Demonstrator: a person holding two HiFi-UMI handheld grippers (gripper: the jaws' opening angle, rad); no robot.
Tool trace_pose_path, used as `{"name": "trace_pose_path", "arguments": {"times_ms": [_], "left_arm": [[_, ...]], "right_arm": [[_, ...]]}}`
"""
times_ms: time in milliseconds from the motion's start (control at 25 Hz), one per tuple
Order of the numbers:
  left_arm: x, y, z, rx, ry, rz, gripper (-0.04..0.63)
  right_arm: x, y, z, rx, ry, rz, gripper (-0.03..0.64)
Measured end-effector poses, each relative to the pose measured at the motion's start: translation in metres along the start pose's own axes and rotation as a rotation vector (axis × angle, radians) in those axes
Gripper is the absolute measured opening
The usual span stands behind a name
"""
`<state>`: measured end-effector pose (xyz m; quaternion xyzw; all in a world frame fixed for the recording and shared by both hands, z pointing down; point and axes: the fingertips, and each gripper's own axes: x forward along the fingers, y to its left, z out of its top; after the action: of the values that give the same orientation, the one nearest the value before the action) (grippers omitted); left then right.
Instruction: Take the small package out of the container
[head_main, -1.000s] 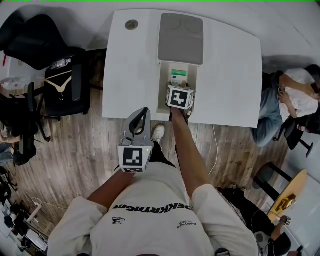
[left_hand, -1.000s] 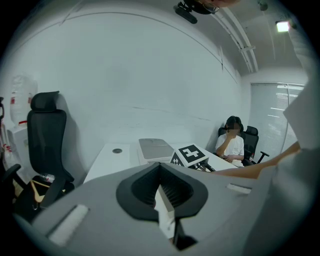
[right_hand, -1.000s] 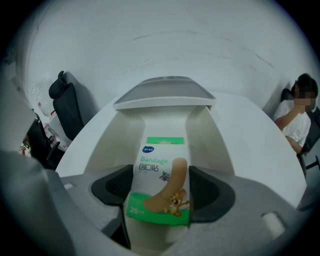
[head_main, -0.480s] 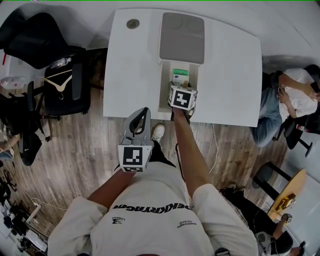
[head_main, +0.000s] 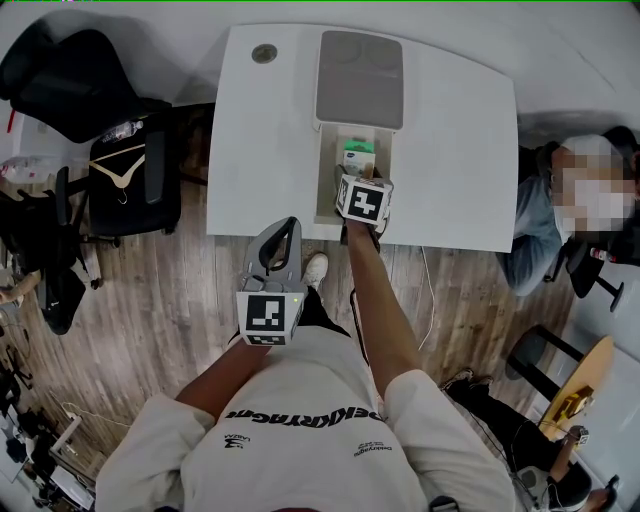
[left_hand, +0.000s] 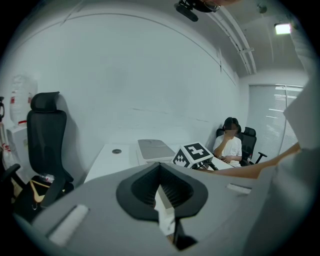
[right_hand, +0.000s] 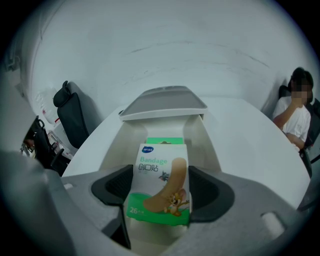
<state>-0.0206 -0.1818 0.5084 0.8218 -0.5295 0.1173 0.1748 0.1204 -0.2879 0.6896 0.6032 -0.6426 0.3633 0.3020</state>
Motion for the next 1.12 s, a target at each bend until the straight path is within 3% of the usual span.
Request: {"name": "trace_pose_path", "arguments": {"times_ms": [1120], "left_arm": [[-0.039, -0.019, 0.025, 0.05, -0.074, -0.021, 0.003]], "right_arm": [[-0.092, 0.013, 0.028, -0.014, -0.218, 0.059, 0.344]]}}
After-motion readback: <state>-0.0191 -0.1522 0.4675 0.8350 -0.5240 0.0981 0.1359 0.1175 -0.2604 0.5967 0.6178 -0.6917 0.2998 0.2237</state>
